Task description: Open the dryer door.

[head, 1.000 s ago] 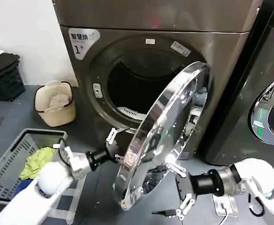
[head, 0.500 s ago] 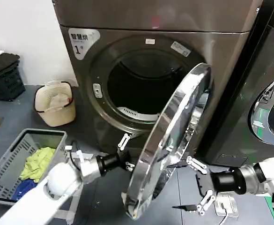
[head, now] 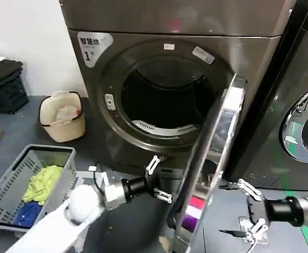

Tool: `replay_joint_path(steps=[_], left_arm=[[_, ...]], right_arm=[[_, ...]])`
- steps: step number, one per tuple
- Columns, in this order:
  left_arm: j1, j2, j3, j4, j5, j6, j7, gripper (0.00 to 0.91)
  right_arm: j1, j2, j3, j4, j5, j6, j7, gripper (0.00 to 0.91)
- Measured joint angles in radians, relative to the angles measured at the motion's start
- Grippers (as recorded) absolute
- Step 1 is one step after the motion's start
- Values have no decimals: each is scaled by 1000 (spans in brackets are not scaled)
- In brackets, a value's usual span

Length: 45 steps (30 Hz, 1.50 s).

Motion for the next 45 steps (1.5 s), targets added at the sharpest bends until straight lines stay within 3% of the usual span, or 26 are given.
replay_joint_path(steps=[9,23,28,37,45], left_arm=[[-76,-49,89,43,1,-2,-2,907],[-209,-161,255,138,16,-6,-9,907],[-242,-208,308,181,27,-8,-20,907],[-306,-294,383,250,45,-3,-44,907],[-349,-367,424,305,52,3,-71,907]], right_arm=[[-174,137,238,-60,-20,79,22,907],[-352,267,540,-235,31,138,37,907],[-383,316,608,-308,54,194,141,907],[-426,388,719,-419,54,248,304,907],[-418,438,762,-493,-36,241,565,907]])
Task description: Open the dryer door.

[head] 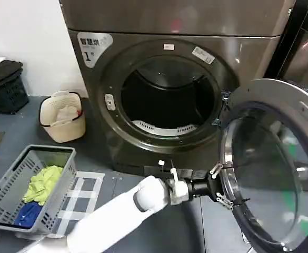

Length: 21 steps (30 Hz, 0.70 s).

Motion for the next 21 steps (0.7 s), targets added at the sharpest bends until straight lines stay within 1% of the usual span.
replay_joint_path(steps=[8,10,14,17,19,21], left_arm=[[-33,-76,26,74,21,2,-16,907],[-38,-89,29,88,24,2,-17,907],[-49,-116,34,115,31,2,-28,907],[-57,-134,37,137,50,6,-39,907],[-61,-145,40,148,53,6,-41,907],[-69,-160,45,163,55,3,-41,907]], right_arm=[[6,35,48,-73,-104,-85,278,907],[6,38,65,-92,-137,-117,353,907],[3,38,105,-127,-193,-211,520,907],[3,33,132,-149,-201,-268,604,907],[4,34,156,-171,-206,-318,671,907],[4,40,175,-189,-208,-357,717,907]])
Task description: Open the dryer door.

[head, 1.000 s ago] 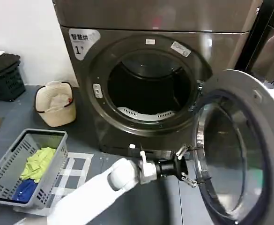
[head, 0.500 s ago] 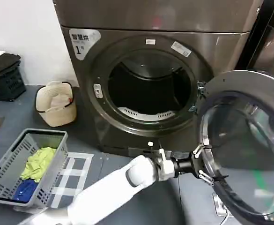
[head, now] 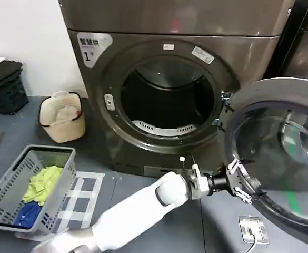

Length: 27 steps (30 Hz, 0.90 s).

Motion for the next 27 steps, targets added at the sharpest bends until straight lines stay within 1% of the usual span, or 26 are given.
replay_joint_path(steps=[5,9,10,14,18,21,27], left_arm=[[-17,-38,4,42,4,-6,-2,907],[-24,-63,1,69,7,-9,-7,907],[-26,-68,1,75,11,-12,-7,907],[-34,-81,2,95,22,-19,-8,907],[-39,-96,3,110,28,-22,-13,907],[-42,-111,3,119,31,-22,-19,907],[-46,-135,1,133,48,-22,-36,907]], right_arm=[[-8,14,46,-39,-10,-105,104,907],[-9,30,86,-42,-25,-216,186,907],[-7,36,99,-38,-33,-253,207,907],[5,50,135,-41,-60,-336,251,907],[12,70,164,-45,-85,-378,246,907],[15,87,189,-60,-99,-399,225,907],[11,94,232,-94,-120,-406,222,907]])
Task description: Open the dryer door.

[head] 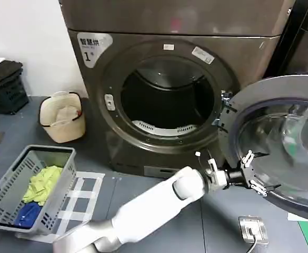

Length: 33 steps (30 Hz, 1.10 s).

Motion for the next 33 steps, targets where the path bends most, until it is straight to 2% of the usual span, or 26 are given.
replay_joint_path(steps=[9,12,14,23,27,33], left_arm=[[10,-41,-5,13,20,-1,-36,907],[21,-42,-11,-3,1,20,-39,907],[30,-34,-16,-23,-17,43,-40,907],[90,43,-26,-201,-90,117,-65,907],[120,104,-49,-300,-131,165,-102,907],[163,232,-92,-450,-189,232,-146,907]], right_arm=[[1,0,32,-34,-36,4,-14,907],[-4,-9,43,-51,-49,19,-27,907],[-10,-20,50,-65,-72,6,-24,907],[-4,-74,85,-79,-98,-115,-18,907],[5,-77,83,-72,-103,-118,-18,907],[12,-78,74,-71,-108,-86,-37,907]])
